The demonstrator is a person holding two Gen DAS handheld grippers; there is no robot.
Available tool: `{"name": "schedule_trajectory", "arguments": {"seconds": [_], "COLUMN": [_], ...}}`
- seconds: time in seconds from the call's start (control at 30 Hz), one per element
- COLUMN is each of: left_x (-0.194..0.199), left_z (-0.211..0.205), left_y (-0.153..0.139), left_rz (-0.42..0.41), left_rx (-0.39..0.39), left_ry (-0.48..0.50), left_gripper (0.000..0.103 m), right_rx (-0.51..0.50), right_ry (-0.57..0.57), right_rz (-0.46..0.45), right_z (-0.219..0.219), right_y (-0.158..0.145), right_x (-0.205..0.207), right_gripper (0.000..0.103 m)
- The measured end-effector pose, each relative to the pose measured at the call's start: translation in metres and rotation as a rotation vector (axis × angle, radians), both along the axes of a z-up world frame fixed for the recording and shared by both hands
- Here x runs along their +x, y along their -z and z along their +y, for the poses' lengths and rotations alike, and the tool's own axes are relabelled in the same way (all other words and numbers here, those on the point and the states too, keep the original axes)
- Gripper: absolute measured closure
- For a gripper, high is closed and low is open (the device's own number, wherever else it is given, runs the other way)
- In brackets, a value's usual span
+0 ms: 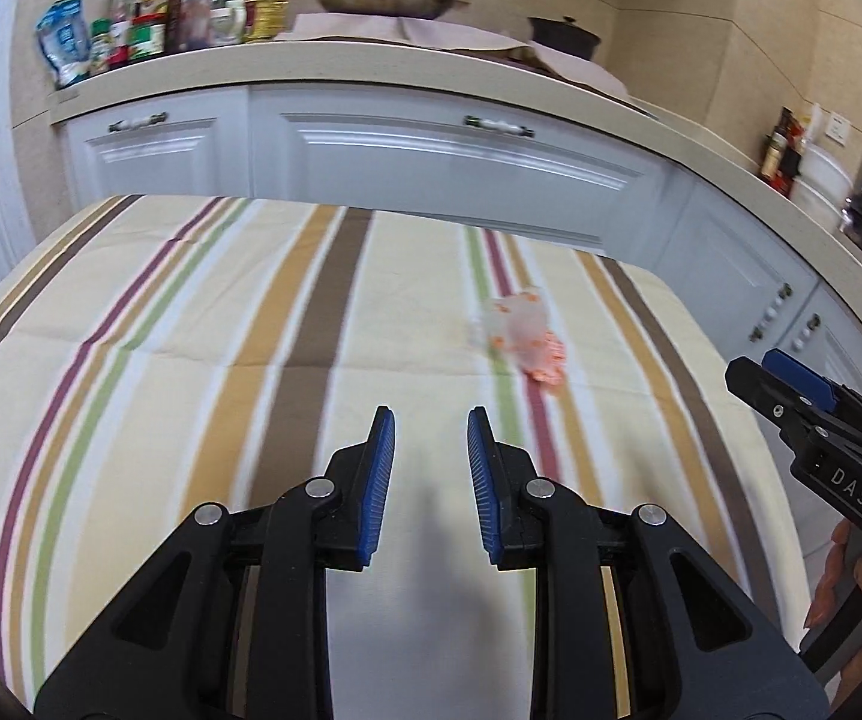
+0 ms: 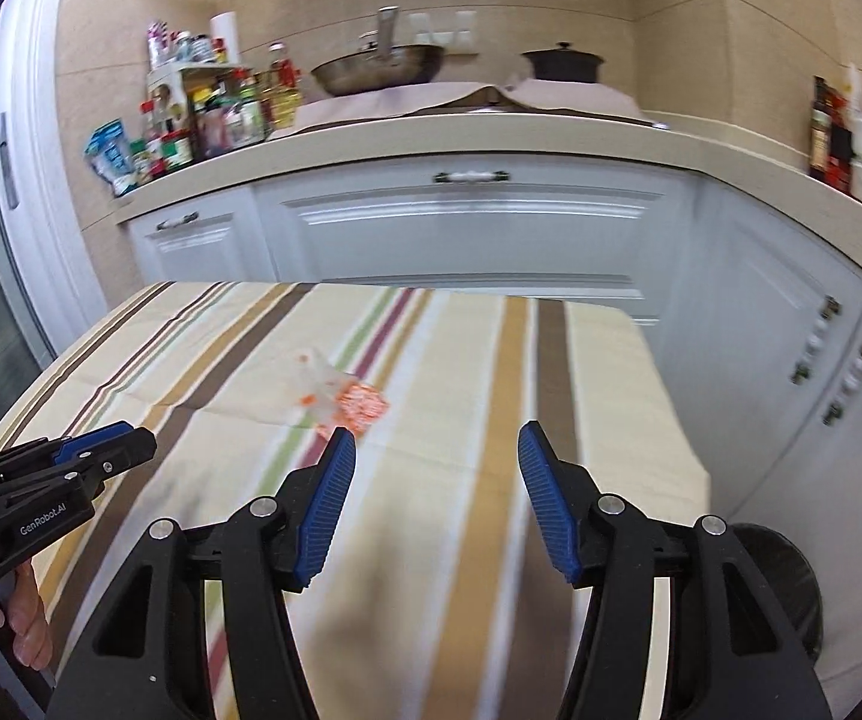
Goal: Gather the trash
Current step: 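Move both tools back over the clear bag with orange print, then grasp the clear bag with orange print with the right tool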
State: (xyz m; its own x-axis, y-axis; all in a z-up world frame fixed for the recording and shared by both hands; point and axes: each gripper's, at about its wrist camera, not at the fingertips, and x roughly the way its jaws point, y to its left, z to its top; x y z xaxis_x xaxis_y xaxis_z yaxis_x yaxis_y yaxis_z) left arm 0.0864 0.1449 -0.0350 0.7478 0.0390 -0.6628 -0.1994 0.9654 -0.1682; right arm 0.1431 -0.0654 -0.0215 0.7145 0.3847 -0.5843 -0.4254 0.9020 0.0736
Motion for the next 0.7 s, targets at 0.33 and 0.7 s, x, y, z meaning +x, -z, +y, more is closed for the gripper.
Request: {"name": "schedule_trajectory", "arguments": {"seconds": [0.33, 0.7], "left_x": [-0.005, -0.002], "left_z": [0.050, 0.076], "left_y": [0.006, 0.015], "left_rz": [0.008, 0.024], "left_rx": [-0.014, -0.037], "left_ry": [-0.082, -0.121], "left_gripper": [0.078, 0.078], "right_rx": [-0.021, -0.072], "right_ry": [-0.095, -0.106], "right_rz": [0.053, 0.114], "right_z": [0.066, 0.098], "right_y": [0.012, 0.032], "right_x": [0.029, 0.060], "right_gripper": [0.047, 0.054]}}
